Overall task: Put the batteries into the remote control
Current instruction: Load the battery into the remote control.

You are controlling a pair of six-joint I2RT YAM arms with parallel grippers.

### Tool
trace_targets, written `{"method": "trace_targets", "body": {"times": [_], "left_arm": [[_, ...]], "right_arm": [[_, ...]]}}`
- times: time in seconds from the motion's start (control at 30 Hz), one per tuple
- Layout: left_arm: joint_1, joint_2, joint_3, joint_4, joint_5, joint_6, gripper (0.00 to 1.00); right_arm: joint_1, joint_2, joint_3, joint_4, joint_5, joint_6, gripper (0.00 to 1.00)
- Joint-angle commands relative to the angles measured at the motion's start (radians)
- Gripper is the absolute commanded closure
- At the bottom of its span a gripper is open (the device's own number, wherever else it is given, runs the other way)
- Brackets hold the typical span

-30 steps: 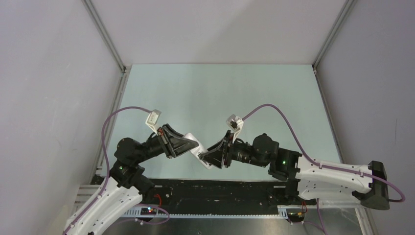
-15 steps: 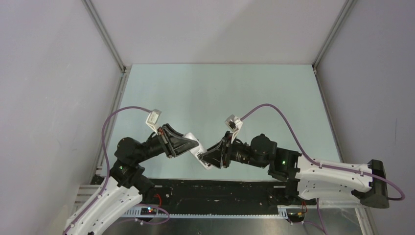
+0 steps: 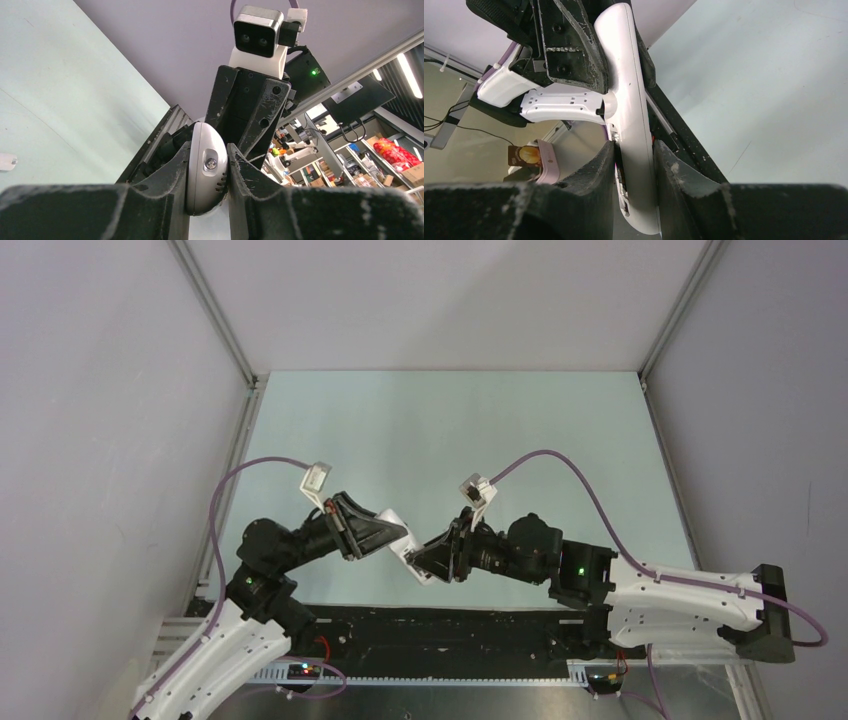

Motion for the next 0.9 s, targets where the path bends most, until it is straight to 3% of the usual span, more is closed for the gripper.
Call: {"method": "trace_targets", "body": {"times": [0.0, 0.37, 0.53, 0.7, 0.87], "left_arm": [[-0.003, -0.007, 0.016, 0.051, 0.002, -0.005, 1.00], [-0.003, -0.015, 0.009, 0.050, -0.003, -0.010, 1.00], [-0.002, -0.015, 0.008, 0.051, -0.002, -0.012, 1.00], [-0.003, -0.013, 0.009, 0.051, -0.004, -0.012, 1.00], [-0.002, -0.012, 0.008, 0.050, -0.005, -0.011, 1.00]], "right_arm": [[-0.016, 0.025, 0.015, -0.170, 0.193, -0.013, 0.79], [-0.017, 0.038, 0.022, -0.194, 0.202, -0.015, 0.55], [-0.016, 0.036, 0.021, -0.205, 0.211, -0.013, 0.56], [-0.016, 0.036, 0.021, -0.212, 0.220, -0.009, 0.70], [-0.014, 0.038, 0.021, -0.212, 0.216, -0.010, 0.70]]}}
